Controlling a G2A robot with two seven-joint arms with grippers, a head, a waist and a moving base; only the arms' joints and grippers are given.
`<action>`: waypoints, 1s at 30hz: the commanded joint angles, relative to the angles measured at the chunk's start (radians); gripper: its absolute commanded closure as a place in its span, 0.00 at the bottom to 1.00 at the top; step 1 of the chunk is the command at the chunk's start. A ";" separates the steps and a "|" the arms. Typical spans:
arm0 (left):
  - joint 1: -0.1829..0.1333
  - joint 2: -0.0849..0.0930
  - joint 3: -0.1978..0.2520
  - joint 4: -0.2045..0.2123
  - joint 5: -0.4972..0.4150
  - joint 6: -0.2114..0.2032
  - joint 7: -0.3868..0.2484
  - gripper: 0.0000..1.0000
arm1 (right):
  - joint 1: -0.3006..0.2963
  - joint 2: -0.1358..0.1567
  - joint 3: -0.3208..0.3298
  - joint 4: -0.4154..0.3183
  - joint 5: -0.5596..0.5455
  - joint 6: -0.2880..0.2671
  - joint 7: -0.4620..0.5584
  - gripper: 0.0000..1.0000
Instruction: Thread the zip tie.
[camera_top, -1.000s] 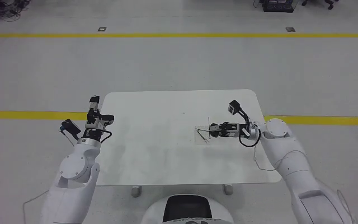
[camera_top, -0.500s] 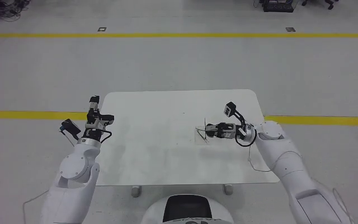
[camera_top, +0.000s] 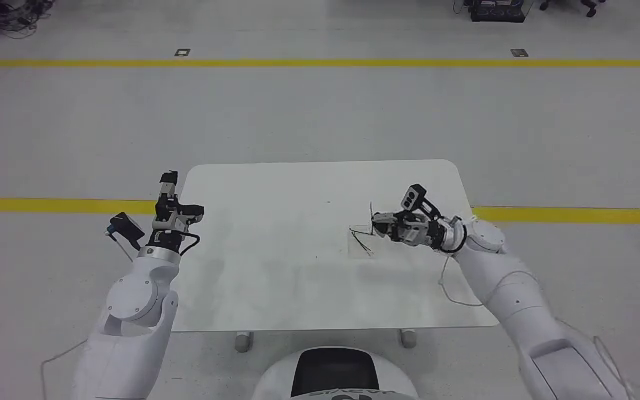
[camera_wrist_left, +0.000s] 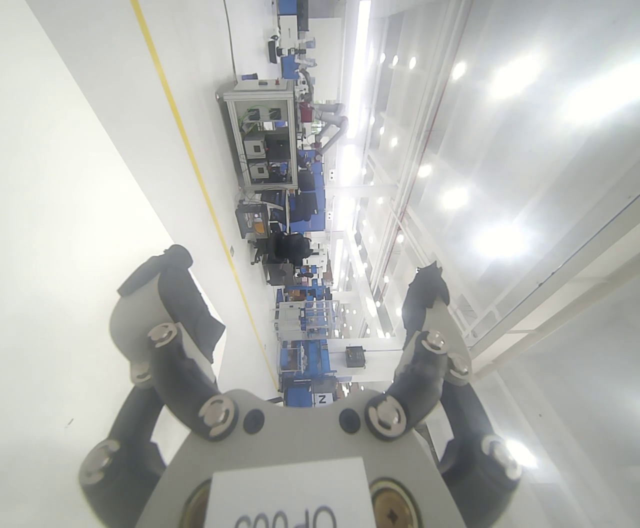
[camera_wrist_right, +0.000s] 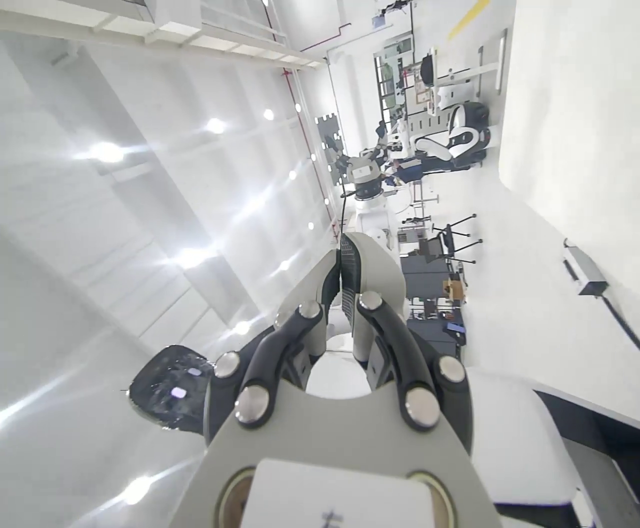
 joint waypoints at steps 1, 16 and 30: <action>0.000 0.000 0.000 0.000 0.000 0.000 0.000 0.00 | 0.002 0.007 -0.016 -0.002 0.026 0.001 0.000 1.00; 0.000 0.000 0.000 0.000 0.000 0.000 0.000 0.00 | 0.036 0.069 -0.066 -0.089 -0.291 -0.245 0.000 1.00; 0.000 0.000 0.000 0.000 0.000 0.000 0.000 0.00 | 0.000 0.067 -0.019 -0.151 -0.341 -0.245 -0.014 1.00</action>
